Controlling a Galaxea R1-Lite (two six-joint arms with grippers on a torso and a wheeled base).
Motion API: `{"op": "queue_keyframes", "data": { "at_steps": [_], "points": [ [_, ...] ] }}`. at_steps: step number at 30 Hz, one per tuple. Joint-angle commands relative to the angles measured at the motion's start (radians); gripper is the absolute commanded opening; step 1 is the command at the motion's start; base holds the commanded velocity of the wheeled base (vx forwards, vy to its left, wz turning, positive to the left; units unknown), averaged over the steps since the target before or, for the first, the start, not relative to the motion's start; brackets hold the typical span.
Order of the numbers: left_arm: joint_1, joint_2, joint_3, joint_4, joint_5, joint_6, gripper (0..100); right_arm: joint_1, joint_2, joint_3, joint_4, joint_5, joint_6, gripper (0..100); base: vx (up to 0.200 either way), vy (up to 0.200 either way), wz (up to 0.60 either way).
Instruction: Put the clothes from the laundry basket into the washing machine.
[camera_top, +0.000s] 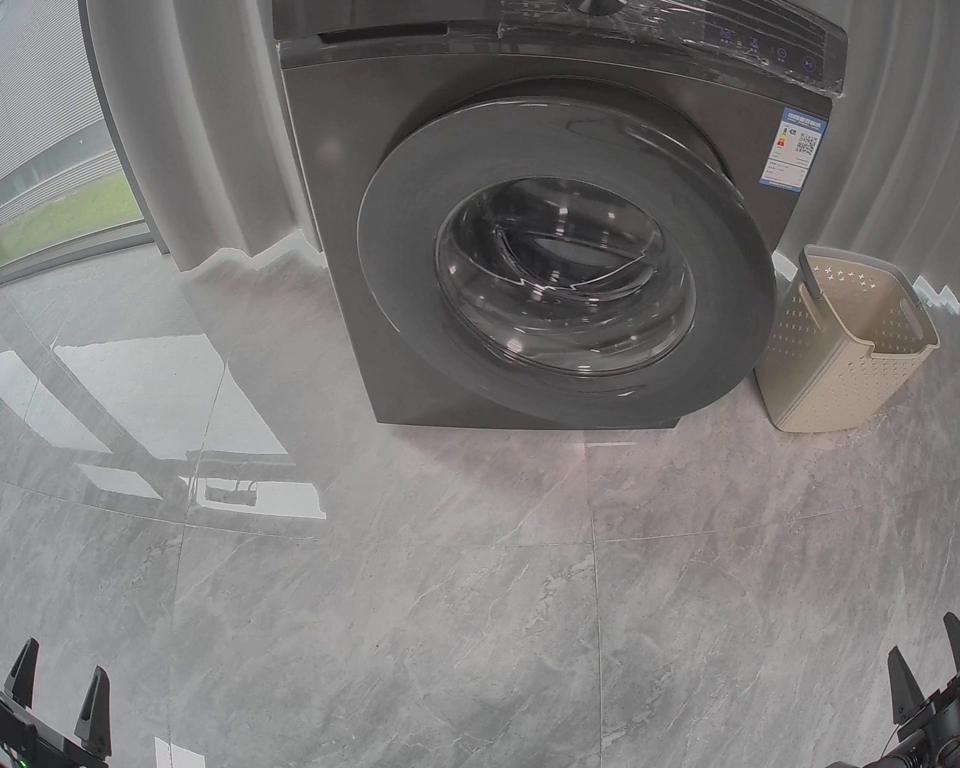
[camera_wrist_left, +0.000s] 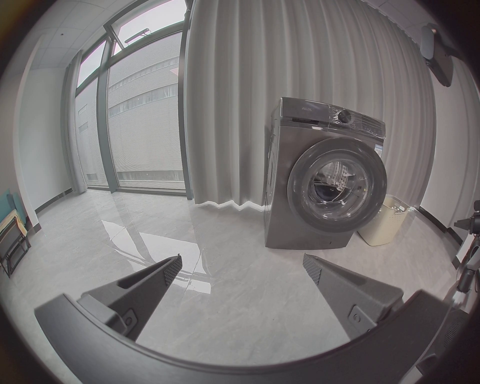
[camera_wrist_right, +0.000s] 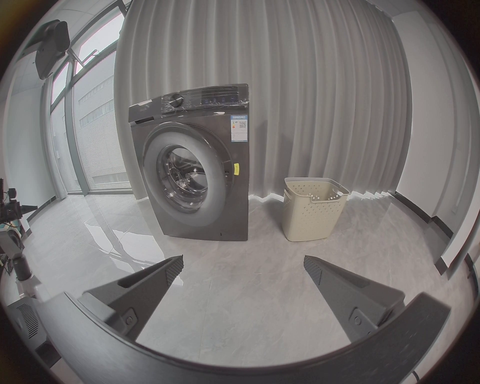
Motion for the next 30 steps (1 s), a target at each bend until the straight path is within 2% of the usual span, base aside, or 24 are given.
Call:
{"op": "queue_keyframes", "data": {
  "at_steps": [1,6,7,8,10,12,15,16,17,18,19,20,21,22,23,24,26,28,29,30],
  "points": [
    [0.002,-0.006,0.018,0.003,-0.004,0.002,100,0.000,-0.016,0.017,0.000,-0.001,0.001,100,0.200,0.000,0.00],
    [0.000,-0.005,0.018,0.002,-0.005,0.001,100,-0.003,-0.016,0.017,0.001,-0.009,0.008,100,0.200,0.000,0.00],
    [0.000,-0.005,0.018,0.003,-0.005,-0.001,100,-0.002,-0.016,0.006,-0.013,0.000,0.006,100,0.200,0.000,0.00],
    [0.000,-0.005,0.018,0.003,-0.005,0.001,100,0.000,-0.016,-0.024,-0.043,-0.001,0.008,100,0.200,0.000,0.00],
    [0.000,-0.005,0.018,0.003,-0.005,0.001,100,0.012,0.015,-0.132,-0.085,-0.001,0.043,100,0.200,0.000,0.00],
    [0.000,-0.005,0.018,0.003,-0.005,0.001,100,0.030,0.131,-0.210,-0.085,0.011,0.074,100,0.200,0.000,0.00],
    [0.000,-0.005,0.018,0.002,-0.005,-0.001,100,0.056,0.258,-0.211,-0.103,0.040,0.081,100,0.200,0.000,0.00],
    [0.000,-0.005,0.018,0.002,-0.005,-0.001,100,0.092,0.398,-0.208,-0.120,0.088,0.101,100,0.200,0.000,0.00],
    [0.000,-0.005,0.018,0.003,-0.005,-0.001,100,0.110,0.462,-0.207,-0.137,0.107,0.124,100,0.200,0.000,0.00],
    [0.000,-0.005,0.018,0.003,-0.005,-0.001,100,0.144,0.565,-0.205,-0.177,0.129,0.186,100,0.200,0.000,0.00],
    [0.000,-0.005,0.018,0.002,-0.005,-0.001,100,0.174,0.665,-0.210,-0.227,0.138,0.267,100,0.200,-0.200,0.00],
    [0.000,-0.005,0.018,0.003,-0.005,-0.001,100,0.185,0.702,-0.211,-0.247,0.138,0.296,100,0.200,-0.200,0.00],
    [0.000,-0.005,0.018,0.003,-0.005,-0.001,100,0.233,0.803,-0.208,-0.315,0.141,0.362,100,0.200,-0.200,0.00],
    [0.000,-0.005,0.018,0.003,-0.005,-0.001,100,0.277,0.870,-0.204,-0.372,0.138,0.396,100,0.000,0.000,0.00],
    [0.000,-0.005,0.018,0.003,-0.005,-0.001,100,0.296,0.893,-0.201,-0.393,0.138,0.403,100,0.000,0.000,0.00],
    [0.000,-0.005,0.018,0.003,-0.005,-0.001,100,0.343,0.969,-0.188,-0.465,0.137,0.411,100,0.000,0.000,0.00],
    [0.000,-0.005,0.018,0.003,-0.005,-0.001,100,0.391,1.051,-0.181,-0.559,0.137,0.408,100,0.000,0.000,0.00],
    [0.000,-0.005,0.018,0.003,-0.007,-0.001,100,0.432,1.130,-0.185,-0.639,0.130,0.409,100,0.000,0.000,0.00],
    [0.000,-0.005,0.018,0.003,-0.007,-0.001,100,0.432,1.130,-0.185,-0.639,0.130,0.409,100,0.000,0.000,0.00],
    [0.000,-0.005,0.018,0.003,-0.007,-0.002,100,0.455,1.200,-0.194,-0.720,0.112,0.409,100,0.000,0.000,0.00]
  ]
}}
